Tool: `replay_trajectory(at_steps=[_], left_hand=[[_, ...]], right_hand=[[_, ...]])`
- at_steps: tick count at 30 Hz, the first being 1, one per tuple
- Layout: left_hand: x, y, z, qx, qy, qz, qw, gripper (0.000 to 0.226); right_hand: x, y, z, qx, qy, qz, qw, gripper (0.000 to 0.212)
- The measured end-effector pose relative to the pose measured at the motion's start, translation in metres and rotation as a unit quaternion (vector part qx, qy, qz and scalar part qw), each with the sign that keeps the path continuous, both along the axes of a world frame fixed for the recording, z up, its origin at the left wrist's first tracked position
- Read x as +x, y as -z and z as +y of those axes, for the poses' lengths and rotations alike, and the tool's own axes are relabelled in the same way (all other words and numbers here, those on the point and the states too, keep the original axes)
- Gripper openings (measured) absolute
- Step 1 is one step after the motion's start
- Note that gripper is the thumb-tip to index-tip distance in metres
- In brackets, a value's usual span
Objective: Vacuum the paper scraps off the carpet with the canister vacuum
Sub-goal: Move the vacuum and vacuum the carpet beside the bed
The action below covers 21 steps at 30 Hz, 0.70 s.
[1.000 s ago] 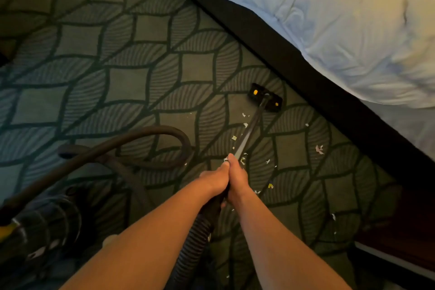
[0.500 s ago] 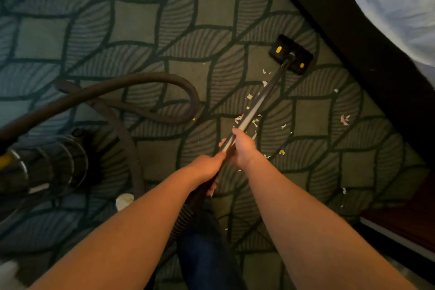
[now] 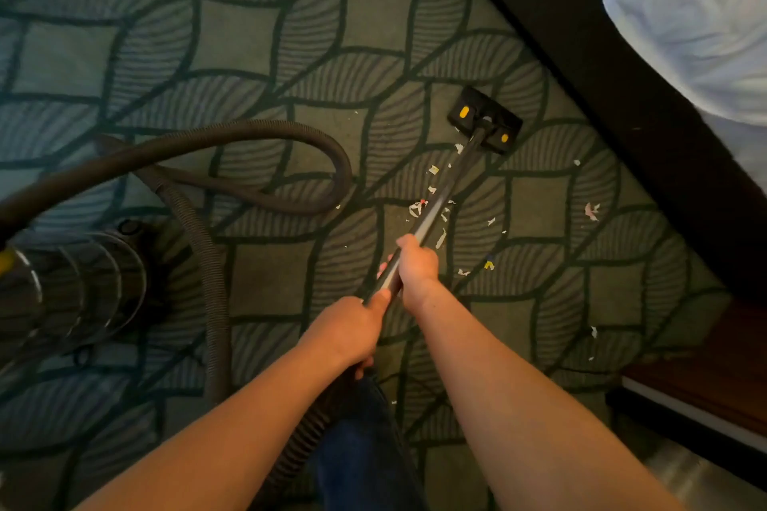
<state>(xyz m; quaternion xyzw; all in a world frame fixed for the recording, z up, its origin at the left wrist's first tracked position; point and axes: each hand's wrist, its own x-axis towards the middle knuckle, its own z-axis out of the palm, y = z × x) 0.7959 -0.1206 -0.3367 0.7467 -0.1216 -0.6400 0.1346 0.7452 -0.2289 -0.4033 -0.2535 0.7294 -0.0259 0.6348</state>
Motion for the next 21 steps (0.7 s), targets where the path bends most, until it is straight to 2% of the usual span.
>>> replay_trajectory(at_steps=[6,13,17,21], left_hand=[[0.002,-0.015,0.038,-0.005,-0.009,0.011,1.000,0.066],[0.005,-0.021,0.099,0.026,-0.014,0.018,0.999,0.064],[0.003,-0.026,0.132,0.040,0.029,0.017,0.999,0.060],[-0.002,-0.037,0.157,0.059,0.009,0.024,0.998,0.067]], right_hand=[[0.004,-0.011,0.045,-0.013,-0.006,0.003,1.000,0.040],[0.006,-0.021,0.110,-0.002,-0.019,-0.001,1.000,0.038],[0.004,-0.028,0.143,0.000,-0.023,0.000,1.000,0.036],[-0.005,-0.031,0.173,-0.012,-0.020,0.005,1.000,0.029]])
